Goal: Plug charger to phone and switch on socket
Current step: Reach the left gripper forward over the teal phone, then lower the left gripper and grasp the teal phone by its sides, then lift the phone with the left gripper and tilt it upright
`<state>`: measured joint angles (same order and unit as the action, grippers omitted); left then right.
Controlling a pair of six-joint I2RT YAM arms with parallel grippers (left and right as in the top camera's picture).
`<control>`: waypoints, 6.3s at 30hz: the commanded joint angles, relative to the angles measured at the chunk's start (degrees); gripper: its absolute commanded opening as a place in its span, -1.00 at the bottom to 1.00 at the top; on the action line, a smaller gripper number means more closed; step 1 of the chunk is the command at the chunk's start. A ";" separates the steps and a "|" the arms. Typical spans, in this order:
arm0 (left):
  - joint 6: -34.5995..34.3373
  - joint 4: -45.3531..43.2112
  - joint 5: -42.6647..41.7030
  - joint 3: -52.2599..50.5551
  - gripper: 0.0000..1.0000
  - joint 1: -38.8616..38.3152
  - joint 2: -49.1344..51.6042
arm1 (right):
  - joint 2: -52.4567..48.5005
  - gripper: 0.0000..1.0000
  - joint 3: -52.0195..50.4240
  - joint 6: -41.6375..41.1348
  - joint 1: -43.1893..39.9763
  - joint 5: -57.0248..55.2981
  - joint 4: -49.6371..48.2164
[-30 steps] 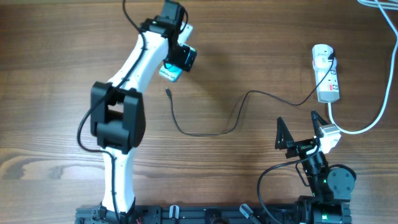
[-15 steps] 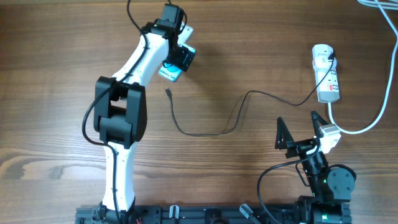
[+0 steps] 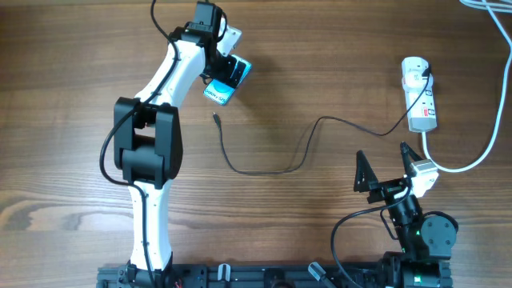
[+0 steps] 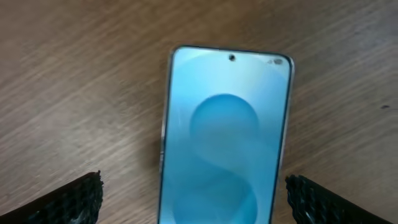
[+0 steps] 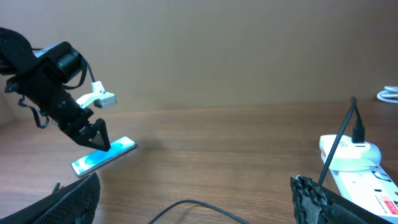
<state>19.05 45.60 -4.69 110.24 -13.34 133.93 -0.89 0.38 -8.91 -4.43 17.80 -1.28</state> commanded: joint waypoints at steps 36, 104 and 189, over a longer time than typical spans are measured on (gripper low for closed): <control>2.21 5.31 6.16 1.25 0.94 -1.46 5.81 | 0.61 1.00 -0.09 -0.13 0.09 0.04 -0.13; -8.00 10.58 6.29 1.20 0.43 -2.51 13.09 | 0.61 1.00 -0.09 -0.11 0.09 0.04 -0.13; -40.96 39.65 -13.07 1.20 -0.92 -2.64 -16.61 | 0.61 1.00 -0.09 -0.11 0.09 0.04 -0.13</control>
<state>-21.41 83.96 -13.67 111.26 -15.86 118.96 -0.89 0.38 -8.93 -4.43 17.80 -1.28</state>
